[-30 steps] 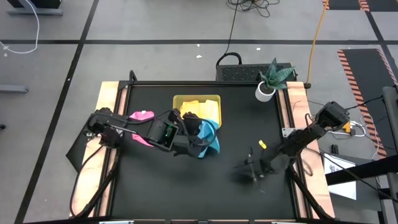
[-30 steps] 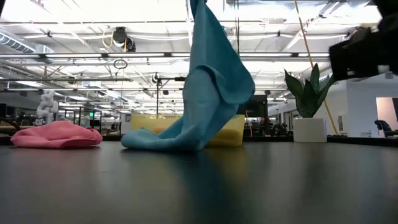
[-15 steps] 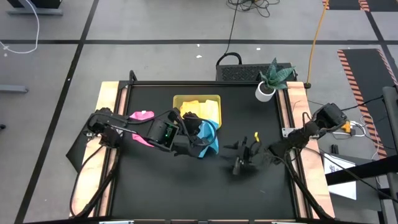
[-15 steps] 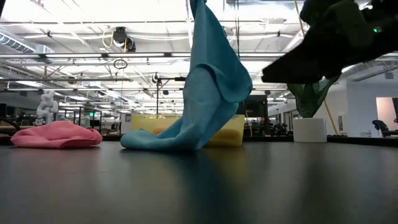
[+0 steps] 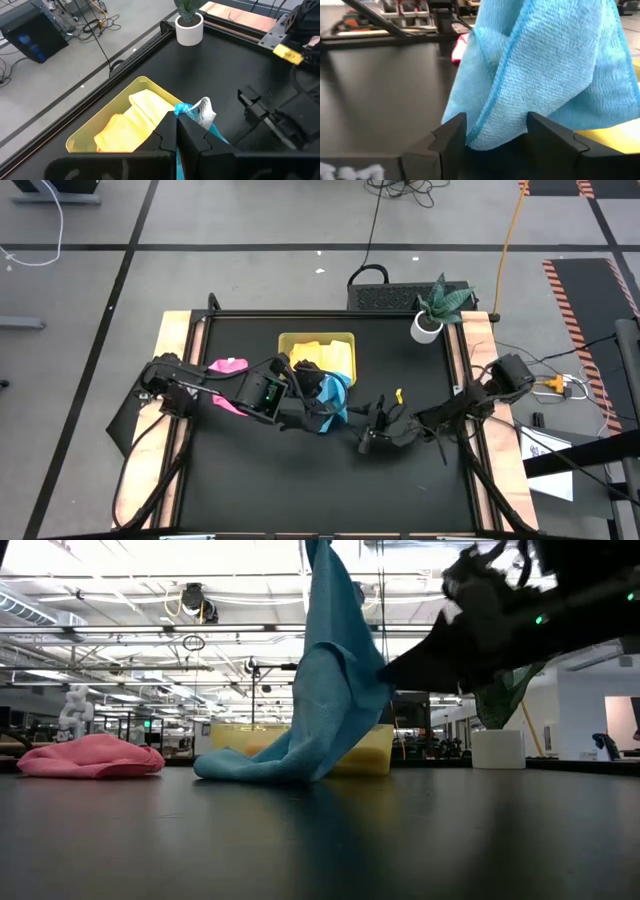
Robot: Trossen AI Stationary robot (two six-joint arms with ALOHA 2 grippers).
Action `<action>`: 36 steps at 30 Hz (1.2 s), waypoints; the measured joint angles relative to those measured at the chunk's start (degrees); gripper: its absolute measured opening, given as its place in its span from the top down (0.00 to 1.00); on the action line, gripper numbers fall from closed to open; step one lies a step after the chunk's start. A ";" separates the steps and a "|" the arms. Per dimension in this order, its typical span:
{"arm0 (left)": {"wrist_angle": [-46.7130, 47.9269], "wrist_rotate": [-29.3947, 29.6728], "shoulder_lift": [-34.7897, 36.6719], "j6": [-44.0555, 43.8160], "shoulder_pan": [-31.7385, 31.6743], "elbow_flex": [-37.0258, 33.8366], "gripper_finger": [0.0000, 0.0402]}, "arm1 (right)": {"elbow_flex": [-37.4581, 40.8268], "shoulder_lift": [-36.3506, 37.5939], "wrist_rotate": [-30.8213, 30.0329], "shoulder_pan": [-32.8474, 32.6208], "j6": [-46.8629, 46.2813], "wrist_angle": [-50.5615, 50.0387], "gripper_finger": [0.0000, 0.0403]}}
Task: Fold microfiber towels
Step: Fold the blue microfiber cloth
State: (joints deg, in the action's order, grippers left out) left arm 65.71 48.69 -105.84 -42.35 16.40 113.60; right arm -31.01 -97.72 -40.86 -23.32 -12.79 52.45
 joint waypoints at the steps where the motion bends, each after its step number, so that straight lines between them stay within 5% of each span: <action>1: 0.00 0.00 0.00 0.00 0.00 0.00 0.99 | -0.65 -0.97 -0.74 0.35 0.02 0.11 0.51; 6: 0.11 -0.07 0.00 0.20 0.31 0.01 0.99 | -1.44 -2.92 -7.16 0.67 1.84 0.48 0.60; 14: 0.08 -0.63 0.08 1.21 3.88 0.09 0.99 | 1.47 3.99 -12.03 -1.40 8.12 -5.74 0.97; 21: -4.89 -2.87 1.94 1.78 11.63 4.25 0.99 | 2.28 25.09 -8.26 -9.12 19.77 -12.78 0.99; 26: -15.96 -8.06 2.84 8.80 16.55 7.88 0.99 | 2.28 44.49 8.62 -15.83 22.74 -17.13 1.00; 30: -17.84 -5.97 2.99 14.38 18.36 8.87 0.99 | 2.26 57.27 21.73 -17.09 20.39 -21.51 1.00; 36: -5.41 -3.35 2.36 10.01 15.12 8.16 0.99 | 2.26 66.38 9.24 -15.40 16.51 -38.65 1.00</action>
State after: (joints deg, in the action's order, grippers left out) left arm 60.30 45.33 -103.49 -32.33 31.53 121.77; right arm -28.75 -31.34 -31.62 -38.73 3.72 13.80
